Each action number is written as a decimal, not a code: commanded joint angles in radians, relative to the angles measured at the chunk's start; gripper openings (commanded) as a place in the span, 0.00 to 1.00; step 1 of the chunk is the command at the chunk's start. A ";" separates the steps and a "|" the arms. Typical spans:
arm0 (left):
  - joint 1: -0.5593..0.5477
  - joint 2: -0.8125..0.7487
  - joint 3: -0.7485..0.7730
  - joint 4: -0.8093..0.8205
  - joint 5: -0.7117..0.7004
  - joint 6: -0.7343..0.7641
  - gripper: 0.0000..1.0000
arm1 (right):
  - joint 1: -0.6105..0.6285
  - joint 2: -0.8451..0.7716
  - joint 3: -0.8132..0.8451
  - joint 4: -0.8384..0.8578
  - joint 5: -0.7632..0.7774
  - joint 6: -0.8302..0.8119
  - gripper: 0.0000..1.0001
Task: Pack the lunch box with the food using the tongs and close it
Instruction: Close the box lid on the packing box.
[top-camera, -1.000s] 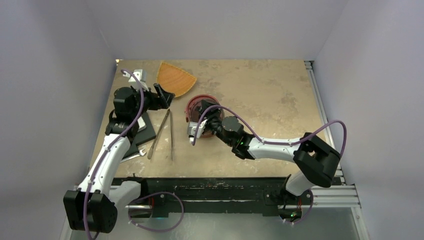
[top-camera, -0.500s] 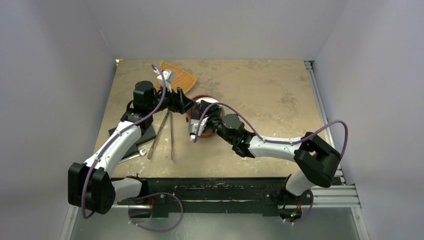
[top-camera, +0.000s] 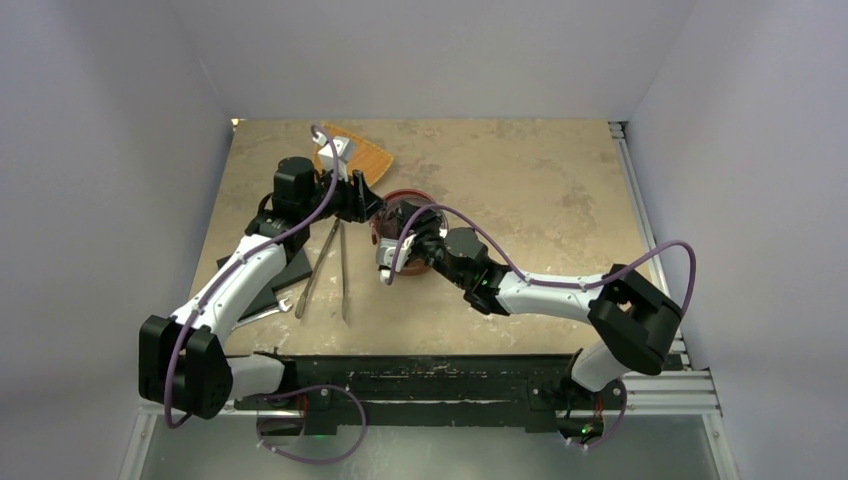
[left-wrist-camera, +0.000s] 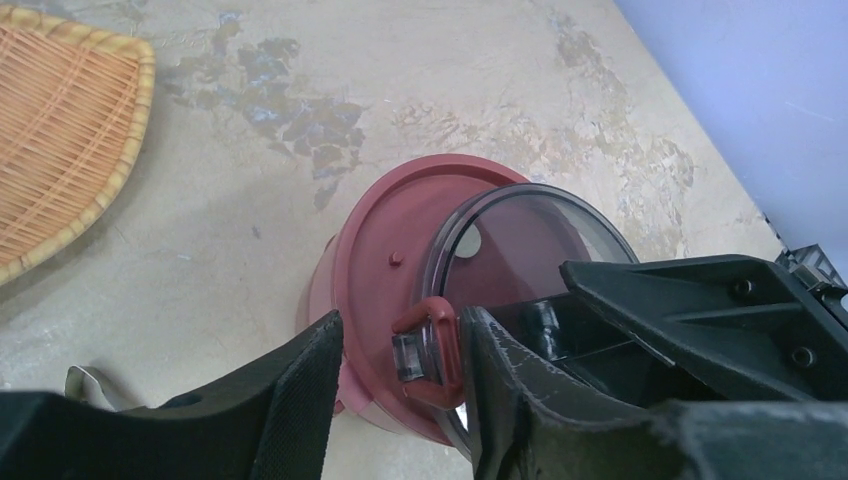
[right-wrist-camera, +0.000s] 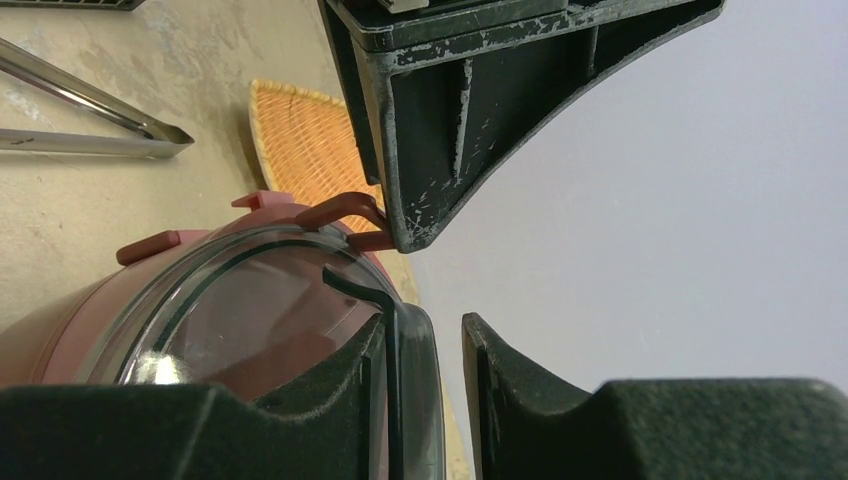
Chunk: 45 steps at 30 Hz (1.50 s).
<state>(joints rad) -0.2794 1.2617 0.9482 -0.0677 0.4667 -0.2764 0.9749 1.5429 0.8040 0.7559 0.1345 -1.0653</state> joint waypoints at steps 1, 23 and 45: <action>-0.004 -0.001 0.031 0.015 0.010 0.011 0.43 | -0.001 -0.038 0.046 0.021 -0.015 0.016 0.35; -0.015 0.014 0.025 0.001 0.060 0.038 0.31 | -0.001 -0.035 0.051 0.004 0.000 0.010 0.33; 0.055 -0.064 -0.062 0.115 -0.229 -0.301 0.00 | -0.001 -0.204 -0.030 0.045 0.039 0.140 0.50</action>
<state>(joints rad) -0.2634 1.2289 0.9298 -0.0490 0.3157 -0.4477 0.9749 1.4185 0.7933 0.7292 0.1463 -1.0111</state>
